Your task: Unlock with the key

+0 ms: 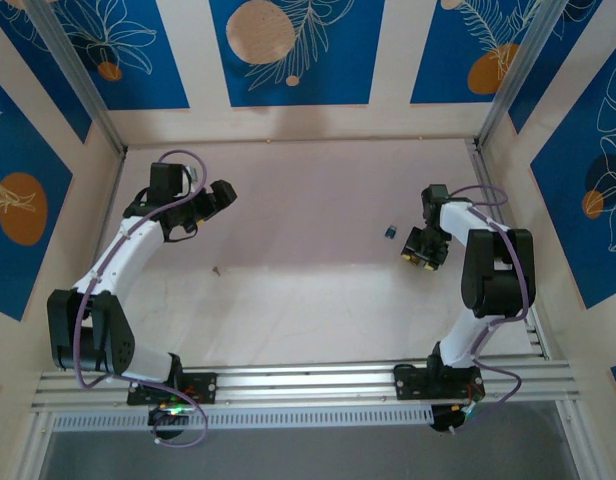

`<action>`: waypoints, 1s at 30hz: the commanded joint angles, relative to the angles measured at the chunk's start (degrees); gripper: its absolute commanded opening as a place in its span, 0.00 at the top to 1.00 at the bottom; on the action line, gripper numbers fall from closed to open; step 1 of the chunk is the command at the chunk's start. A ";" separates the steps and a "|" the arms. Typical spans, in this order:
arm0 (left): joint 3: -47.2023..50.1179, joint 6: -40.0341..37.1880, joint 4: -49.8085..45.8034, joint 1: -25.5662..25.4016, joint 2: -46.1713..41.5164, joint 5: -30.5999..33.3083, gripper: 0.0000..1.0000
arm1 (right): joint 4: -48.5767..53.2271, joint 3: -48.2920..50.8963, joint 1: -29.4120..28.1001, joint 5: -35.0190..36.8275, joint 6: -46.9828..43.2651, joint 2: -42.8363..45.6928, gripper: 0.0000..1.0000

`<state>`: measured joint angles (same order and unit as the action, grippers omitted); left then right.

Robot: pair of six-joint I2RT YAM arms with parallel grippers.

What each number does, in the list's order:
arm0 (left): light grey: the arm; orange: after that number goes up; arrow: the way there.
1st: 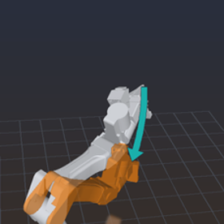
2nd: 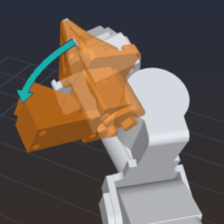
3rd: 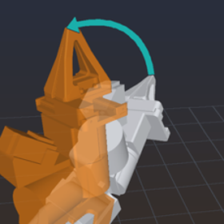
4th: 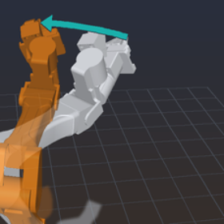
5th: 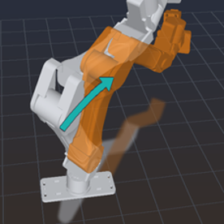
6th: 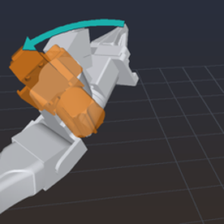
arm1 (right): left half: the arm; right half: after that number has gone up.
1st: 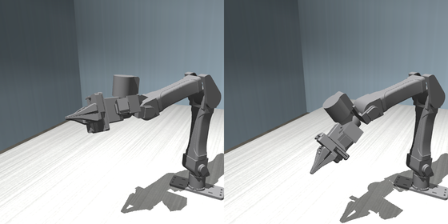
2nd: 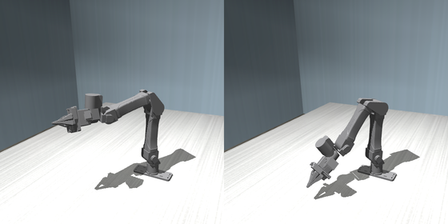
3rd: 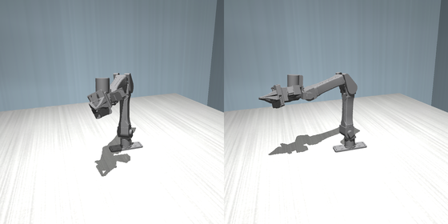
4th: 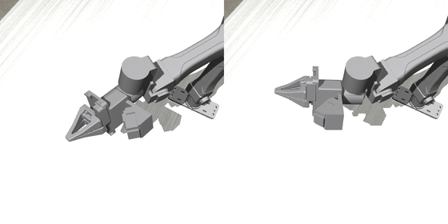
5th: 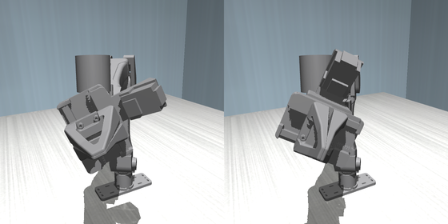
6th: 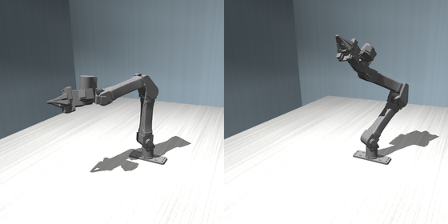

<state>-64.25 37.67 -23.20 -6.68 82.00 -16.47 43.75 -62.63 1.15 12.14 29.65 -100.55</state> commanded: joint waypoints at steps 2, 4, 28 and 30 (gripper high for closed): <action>-1.24 0.92 0.03 -0.49 -0.52 -1.42 0.01 | 0.31 -1.61 -0.18 -0.53 -1.18 -1.18 0.49; -1.17 0.91 -0.07 -0.46 -0.53 -1.11 0.01 | 0.15 -1.66 -0.43 -0.71 -1.51 -1.31 0.49; -1.10 1.31 0.13 -0.46 -1.08 -1.58 0.00 | 1.56 -1.49 -0.53 2.13 -1.62 -0.14 0.44; -0.93 1.68 0.52 -0.53 -1.18 -2.15 0.00 | 1.27 -0.60 -0.03 1.20 -1.73 0.71 0.44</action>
<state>-64.25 38.52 -23.18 -6.68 81.93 -16.78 44.10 -64.38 0.56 14.81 28.58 -102.52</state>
